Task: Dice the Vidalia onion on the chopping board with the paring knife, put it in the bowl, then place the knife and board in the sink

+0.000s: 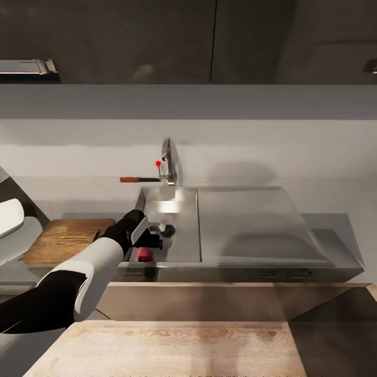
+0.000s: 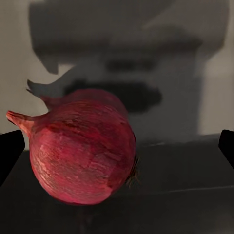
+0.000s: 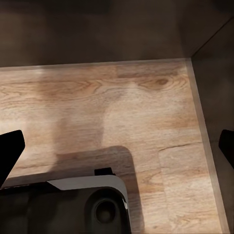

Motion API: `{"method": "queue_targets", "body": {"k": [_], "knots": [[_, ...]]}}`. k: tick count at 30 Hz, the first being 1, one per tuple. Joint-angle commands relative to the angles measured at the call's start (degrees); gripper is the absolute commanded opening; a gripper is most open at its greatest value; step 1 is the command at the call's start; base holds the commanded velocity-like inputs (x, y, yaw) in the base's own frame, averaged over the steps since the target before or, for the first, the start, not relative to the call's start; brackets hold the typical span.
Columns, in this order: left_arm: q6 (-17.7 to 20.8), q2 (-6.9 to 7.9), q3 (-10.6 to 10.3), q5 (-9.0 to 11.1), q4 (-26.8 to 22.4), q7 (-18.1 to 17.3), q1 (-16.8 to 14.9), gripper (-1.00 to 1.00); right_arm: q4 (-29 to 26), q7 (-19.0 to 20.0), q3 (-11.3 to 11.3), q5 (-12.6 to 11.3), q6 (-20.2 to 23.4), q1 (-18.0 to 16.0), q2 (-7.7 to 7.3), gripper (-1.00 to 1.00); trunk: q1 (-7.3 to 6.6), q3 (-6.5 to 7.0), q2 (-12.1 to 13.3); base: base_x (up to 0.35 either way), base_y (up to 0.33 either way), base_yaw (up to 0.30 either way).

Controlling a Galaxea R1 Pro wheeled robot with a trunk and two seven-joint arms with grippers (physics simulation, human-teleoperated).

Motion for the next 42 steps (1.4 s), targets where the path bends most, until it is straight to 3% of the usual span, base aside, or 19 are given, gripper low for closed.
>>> {"method": "queue_targets", "body": {"k": [1,42], "knots": [[0.2,0.02,-0.33,0.64,-0.05,0.53,-0.03,1.0,-0.1,-0.33,-0.04,0.36,0.02,0.03,0.04,1.0,0.03,-0.16,-0.1,0.0,0.0,0.0],[0.12,0.08,-0.33,0.64,1.32,0.53,-0.03,1.0,-0.01,-0.33,-0.04,0.36,0.05,0.03,0.12,1.0,0.03,-0.8,-0.1,0.0,0.006,0.0]]}}
